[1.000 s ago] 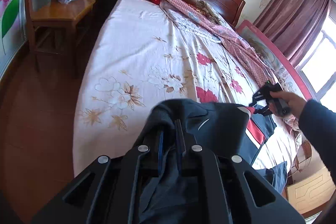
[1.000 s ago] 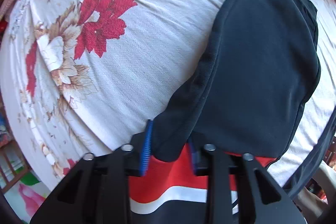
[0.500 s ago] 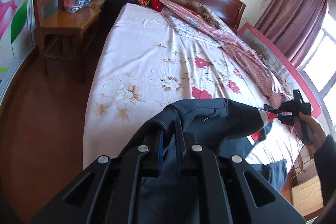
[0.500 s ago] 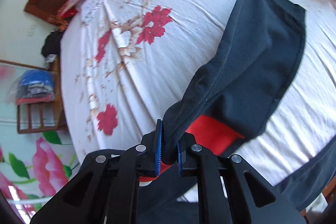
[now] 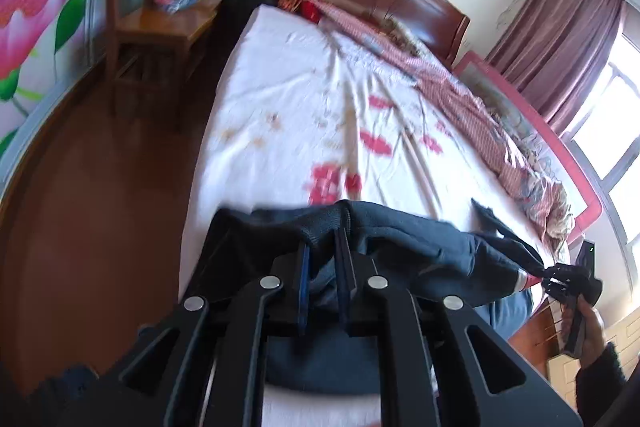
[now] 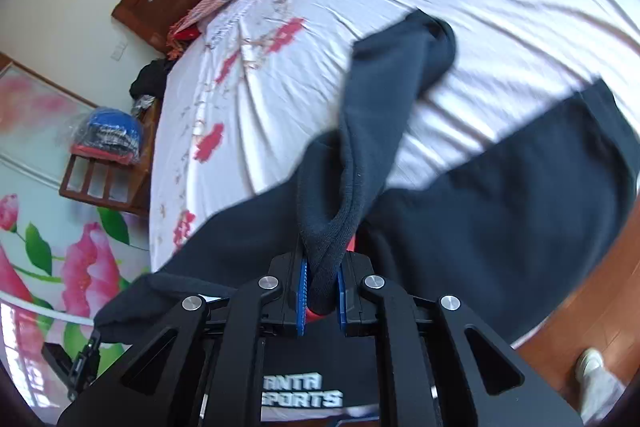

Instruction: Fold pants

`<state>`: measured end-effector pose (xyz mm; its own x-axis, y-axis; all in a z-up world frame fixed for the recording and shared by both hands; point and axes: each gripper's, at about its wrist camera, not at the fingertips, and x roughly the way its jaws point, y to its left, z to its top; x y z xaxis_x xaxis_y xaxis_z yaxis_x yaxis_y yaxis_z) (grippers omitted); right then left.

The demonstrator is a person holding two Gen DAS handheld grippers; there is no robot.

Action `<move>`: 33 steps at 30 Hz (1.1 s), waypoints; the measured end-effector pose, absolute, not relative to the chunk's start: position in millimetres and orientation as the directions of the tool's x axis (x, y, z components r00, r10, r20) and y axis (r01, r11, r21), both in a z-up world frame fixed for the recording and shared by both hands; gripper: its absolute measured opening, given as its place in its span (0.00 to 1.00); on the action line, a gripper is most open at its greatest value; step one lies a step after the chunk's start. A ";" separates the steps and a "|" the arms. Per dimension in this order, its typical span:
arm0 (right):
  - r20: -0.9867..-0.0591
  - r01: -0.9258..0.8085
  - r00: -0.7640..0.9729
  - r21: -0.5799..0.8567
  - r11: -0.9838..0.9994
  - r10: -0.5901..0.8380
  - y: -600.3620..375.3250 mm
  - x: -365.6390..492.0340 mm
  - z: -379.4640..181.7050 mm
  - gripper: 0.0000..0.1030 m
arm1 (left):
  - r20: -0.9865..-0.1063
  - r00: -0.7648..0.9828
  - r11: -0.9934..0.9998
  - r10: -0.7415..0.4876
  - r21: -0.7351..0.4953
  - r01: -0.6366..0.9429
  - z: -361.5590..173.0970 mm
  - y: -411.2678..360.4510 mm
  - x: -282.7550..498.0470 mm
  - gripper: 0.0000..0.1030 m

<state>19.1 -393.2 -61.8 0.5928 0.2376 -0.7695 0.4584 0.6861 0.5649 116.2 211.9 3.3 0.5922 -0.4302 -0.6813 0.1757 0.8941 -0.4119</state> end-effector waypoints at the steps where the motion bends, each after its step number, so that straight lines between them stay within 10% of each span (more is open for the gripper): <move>1: -0.774 0.465 0.593 0.554 0.691 0.221 -392.8 10.9 -75.4 0.10 | -0.689 0.596 0.903 -0.414 -0.392 0.174 -3.7 212.8 108.8 0.13; 17: -0.879 0.486 0.456 0.378 0.788 0.140 -371.4 -22.2 -106.1 0.21 | -0.823 0.566 0.997 0.055 0.074 0.011 -60.7 233.7 53.1 0.44; 20: -0.870 0.472 0.487 0.188 0.861 -0.077 -368.0 -16.9 -62.5 0.21 | -0.770 0.632 0.995 0.087 0.103 -0.012 -27.4 225.3 52.5 0.51; 22: -0.832 0.427 0.515 0.042 0.903 -0.205 -362.6 4.7 -37.0 0.21 | -0.744 0.665 0.993 0.059 0.111 0.037 -9.4 204.9 55.7 0.75; 33: -0.834 0.254 0.531 -0.009 0.967 -0.148 -313.6 91.5 -43.5 0.21 | -0.802 0.591 0.989 0.091 0.001 -0.150 -49.1 205.9 35.8 0.75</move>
